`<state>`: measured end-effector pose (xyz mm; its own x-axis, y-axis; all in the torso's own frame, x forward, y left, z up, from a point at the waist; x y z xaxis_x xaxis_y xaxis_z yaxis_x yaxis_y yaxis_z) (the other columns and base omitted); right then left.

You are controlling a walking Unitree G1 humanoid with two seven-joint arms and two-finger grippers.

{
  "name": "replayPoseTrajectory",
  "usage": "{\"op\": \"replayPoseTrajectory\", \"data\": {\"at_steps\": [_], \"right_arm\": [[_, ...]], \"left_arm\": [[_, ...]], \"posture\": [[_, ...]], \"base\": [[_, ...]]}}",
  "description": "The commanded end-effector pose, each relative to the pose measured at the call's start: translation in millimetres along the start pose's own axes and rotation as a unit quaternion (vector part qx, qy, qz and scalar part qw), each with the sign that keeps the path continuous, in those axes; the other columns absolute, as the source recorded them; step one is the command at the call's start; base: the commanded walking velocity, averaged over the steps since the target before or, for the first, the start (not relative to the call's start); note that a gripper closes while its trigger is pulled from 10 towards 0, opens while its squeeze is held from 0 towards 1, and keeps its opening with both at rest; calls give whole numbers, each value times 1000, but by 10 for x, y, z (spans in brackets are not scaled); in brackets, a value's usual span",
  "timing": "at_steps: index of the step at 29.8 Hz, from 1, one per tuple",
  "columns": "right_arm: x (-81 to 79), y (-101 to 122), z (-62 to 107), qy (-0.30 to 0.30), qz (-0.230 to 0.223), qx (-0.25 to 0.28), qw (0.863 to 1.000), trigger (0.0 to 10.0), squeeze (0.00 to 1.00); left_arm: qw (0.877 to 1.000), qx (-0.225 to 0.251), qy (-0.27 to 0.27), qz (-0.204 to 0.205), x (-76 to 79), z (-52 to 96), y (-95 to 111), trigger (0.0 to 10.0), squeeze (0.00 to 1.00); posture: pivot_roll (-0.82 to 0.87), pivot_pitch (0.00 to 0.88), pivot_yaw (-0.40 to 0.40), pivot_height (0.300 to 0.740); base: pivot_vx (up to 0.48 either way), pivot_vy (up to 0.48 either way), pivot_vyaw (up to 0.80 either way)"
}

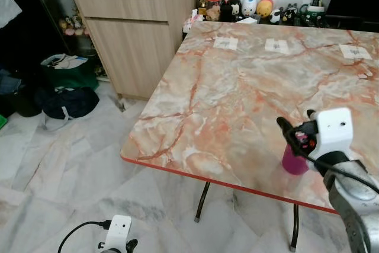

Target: Setting the table

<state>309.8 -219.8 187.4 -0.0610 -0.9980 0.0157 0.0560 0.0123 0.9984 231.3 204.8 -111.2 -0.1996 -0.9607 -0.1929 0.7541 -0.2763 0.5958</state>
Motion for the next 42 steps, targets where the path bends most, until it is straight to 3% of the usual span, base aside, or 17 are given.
{"op": "replayPoseTrajectory", "data": {"at_steps": [1,3,7,15,28,29,30,31,32,34,35,36,38,39,41,42], "right_arm": [[161,86,42,-54,-25,14,998,10000,0],[314,26,126,-114,-76,5,991,10000,0],[292,-179,218,-122,-97,-50,987,10000,0],[278,-313,245,-131,-153,-98,975,10000,0],[267,-391,224,-135,-182,-124,966,10000,0],[253,-408,221,-132,-183,-128,966,5569,0],[250,-419,222,-133,-184,-130,965,3725,0],[249,-426,224,-134,-184,-131,965,3725,0],[236,-448,230,-134,-186,-136,964,0,0],[221,-459,233,-132,-188,-139,963,118,0],[214,-462,231,-130,-188,-141,963,7216,0],[219,-462,230,-131,-188,-141,963,10000,0],[225,-464,227,-133,-189,-141,963,10000,0],[227,-465,226,-134,-192,-141,962,9412,0],[225,-467,226,-134,-193,-142,962,2902,0],[224,-468,226,-133,-193,-142,962,2902,0]], "left_arm": [[1000,-11,-2,-7,-16,7,-50,10000,0],[1000,-12,-3,-9,-15,8,-55,10000,0],[1000,-12,-5,-12,-14,8,-56,10000,0],[1000,-12,-6,-14,-15,8,-55,10000,0],[1000,-15,-5,-12,-12,13,-81,10000,0],[1000,-15,-5,-12,-14,14,-83,10000,0],[1000,-15,-5,-12,-15,14,-84,10000,0],[1000,-15,-5,-12,-15,14,-84,10000,0],[1000,-15,-4,-12,-17,14,-83,10000,0],[1000,-15,-4,-12,-19,14,-83,10000,0],[1000,-15,-4,-12,-19,13,-82,10000,0],[1000,-15,-5,-12,-18,13,-81,10000,0],[1000,-15,-5,-13,-16,13,-80,10000,0],[1000,-15,-5,-13,-16,13,-80,10000,0],[1000,-15,-5,-13,-14,13,-80,10000,0],[1000,-15,-5,-13,-12,13,-80,10000,0]], "posture": [[-175,88,62,740],[-175,91,65,740],[-180,95,67,740],[-176,95,65,740],[-169,95,63,740],[-167,95,61,740],[-167,95,61,740],[-167,95,61,740],[-165,95,61,740],[-166,95,62,740],[-167,95,63,740],[-168,94,63,740],[-167,94,63,740],[-166,94,62,740],[-166,94,62,740],[-166,94,62,740]], "base": [[0,0,0],[0,0,0],[0,0,0],[0,0,0],[0,0,0],[0,0,0],[0,0,0],[0,0,0],[0,0,0],[0,0,0],[0,0,0],[0,0,0],[0,0,0],[0,0,0],[0,0,0],[0,0,0]]}}
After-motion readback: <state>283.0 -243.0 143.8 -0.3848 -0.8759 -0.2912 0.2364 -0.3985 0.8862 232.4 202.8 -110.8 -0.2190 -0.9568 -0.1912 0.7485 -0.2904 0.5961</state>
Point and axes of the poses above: a point about 5 cm out from each wrist's last joint towards the gripper, its own z axis pointing back from the gripper into the wrist, its own y axis along the axis of the wrist's last joint, x = y × z, the point moved 5 cm from there along -z, pointing out of the wrist towards the gripper, and after that the axes turned 9 degrees about -z, right-handed, at the moved point
